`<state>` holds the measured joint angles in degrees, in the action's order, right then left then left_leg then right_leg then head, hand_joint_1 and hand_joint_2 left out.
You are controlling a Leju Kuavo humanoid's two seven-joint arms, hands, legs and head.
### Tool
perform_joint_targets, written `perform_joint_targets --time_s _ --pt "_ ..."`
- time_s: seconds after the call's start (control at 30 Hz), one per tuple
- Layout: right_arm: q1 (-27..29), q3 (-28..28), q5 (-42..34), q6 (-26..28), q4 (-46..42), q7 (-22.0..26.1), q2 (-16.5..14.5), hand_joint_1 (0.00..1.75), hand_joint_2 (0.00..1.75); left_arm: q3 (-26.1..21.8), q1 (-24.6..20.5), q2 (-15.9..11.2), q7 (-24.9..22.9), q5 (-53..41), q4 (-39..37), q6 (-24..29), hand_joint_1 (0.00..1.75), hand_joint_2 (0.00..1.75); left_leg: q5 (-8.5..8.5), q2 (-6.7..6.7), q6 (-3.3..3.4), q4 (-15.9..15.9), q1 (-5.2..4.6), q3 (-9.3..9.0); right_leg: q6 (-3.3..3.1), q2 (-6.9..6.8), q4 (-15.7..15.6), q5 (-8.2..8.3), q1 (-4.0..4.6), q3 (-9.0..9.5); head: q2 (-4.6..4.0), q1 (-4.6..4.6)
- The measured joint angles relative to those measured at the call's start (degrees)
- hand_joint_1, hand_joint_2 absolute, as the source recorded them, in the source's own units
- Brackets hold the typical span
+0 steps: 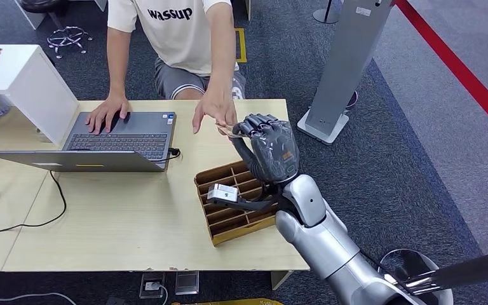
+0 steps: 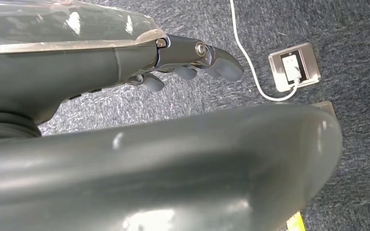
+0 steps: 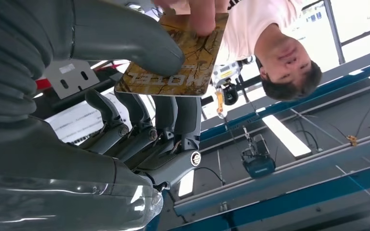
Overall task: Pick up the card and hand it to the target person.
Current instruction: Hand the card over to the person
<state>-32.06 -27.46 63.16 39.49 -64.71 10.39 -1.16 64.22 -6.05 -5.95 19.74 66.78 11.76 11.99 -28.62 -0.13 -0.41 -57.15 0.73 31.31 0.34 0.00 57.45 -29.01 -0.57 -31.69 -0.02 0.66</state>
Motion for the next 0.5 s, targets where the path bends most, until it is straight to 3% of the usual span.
perform_joint_targets --time_s 0.5 --pt "0.4 3.8 -1.5 0.0 2.9 1.7 -3.2 1.55 1.75 0.0 0.0 0.0 0.0 0.4 0.0 0.1 0.0 0.0 0.0 0.0 0.0 0.0 0.0 0.03 0.0 0.0 0.0 0.0 0.0 -0.02 0.01 -0.03"
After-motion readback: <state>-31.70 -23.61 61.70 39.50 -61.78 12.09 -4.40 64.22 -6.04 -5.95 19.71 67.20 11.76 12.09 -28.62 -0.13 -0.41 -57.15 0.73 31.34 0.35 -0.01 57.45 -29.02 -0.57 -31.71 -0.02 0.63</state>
